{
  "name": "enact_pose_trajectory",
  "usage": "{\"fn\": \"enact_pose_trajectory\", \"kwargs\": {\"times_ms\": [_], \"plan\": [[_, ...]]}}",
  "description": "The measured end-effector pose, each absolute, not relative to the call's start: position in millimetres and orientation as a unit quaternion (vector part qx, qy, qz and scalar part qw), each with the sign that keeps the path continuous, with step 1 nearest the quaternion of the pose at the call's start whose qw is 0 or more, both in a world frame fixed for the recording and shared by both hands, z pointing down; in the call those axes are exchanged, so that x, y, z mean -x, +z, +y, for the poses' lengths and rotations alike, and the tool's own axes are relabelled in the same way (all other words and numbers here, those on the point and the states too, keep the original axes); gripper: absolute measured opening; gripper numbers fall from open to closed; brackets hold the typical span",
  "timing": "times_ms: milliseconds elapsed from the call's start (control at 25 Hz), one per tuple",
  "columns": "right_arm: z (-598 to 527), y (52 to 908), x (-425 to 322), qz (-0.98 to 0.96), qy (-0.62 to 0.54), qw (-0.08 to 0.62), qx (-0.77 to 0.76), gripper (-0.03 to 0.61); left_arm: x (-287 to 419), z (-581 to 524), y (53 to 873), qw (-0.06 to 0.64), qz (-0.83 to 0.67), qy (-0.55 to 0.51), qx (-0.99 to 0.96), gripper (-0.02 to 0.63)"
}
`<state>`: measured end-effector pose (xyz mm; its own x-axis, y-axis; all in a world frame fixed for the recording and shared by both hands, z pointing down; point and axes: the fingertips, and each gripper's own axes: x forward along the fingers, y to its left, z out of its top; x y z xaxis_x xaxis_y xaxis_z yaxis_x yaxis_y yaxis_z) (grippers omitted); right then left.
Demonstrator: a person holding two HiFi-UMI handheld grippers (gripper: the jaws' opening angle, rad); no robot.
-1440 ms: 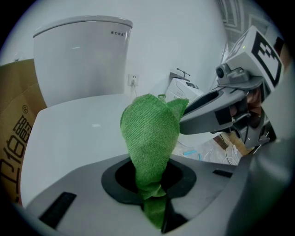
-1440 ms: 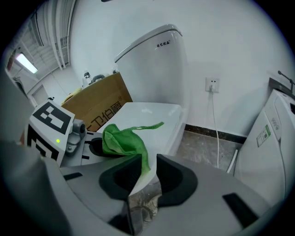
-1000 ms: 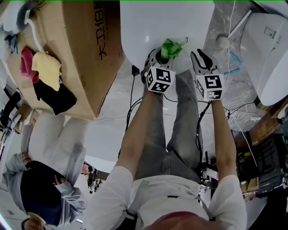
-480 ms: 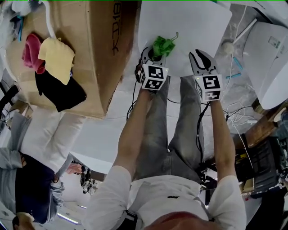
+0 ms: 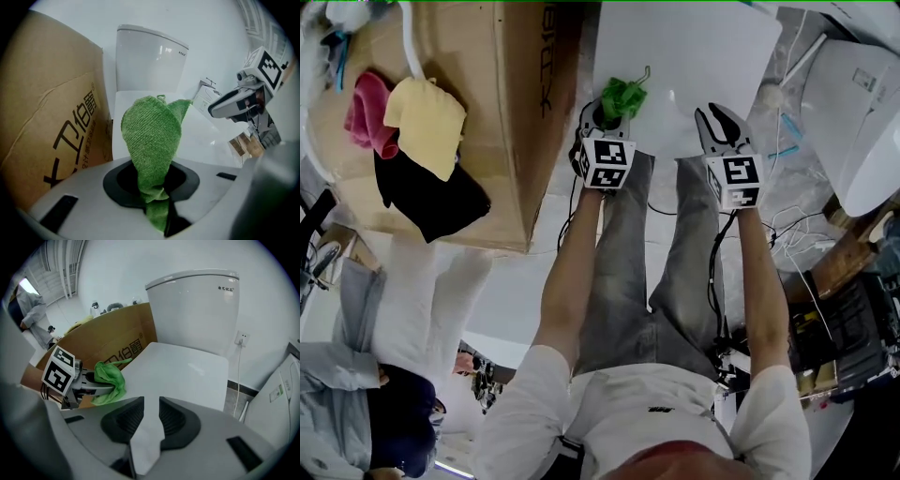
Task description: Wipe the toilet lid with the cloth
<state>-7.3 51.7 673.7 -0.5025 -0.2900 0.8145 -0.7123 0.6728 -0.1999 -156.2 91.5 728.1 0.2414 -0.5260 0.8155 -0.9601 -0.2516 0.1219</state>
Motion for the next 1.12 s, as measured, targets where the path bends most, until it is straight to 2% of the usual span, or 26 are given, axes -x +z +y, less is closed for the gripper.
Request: {"fn": "enact_pose_trajectory", "kwargs": {"times_ms": [440, 1120], "plan": [[71.9, 663.5, -19.0, -0.824, 0.270, 0.386, -0.314, 0.112, 147.9, 124.8, 729.8, 0.341, -0.555, 0.323, -0.686, 0.087], [118.7, 651.8, -60.4, -0.847, 0.274, 0.367, -0.271, 0.112, 58.8, 148.4, 731.4, 0.343, -0.571, 0.319, -0.674, 0.087]]}}
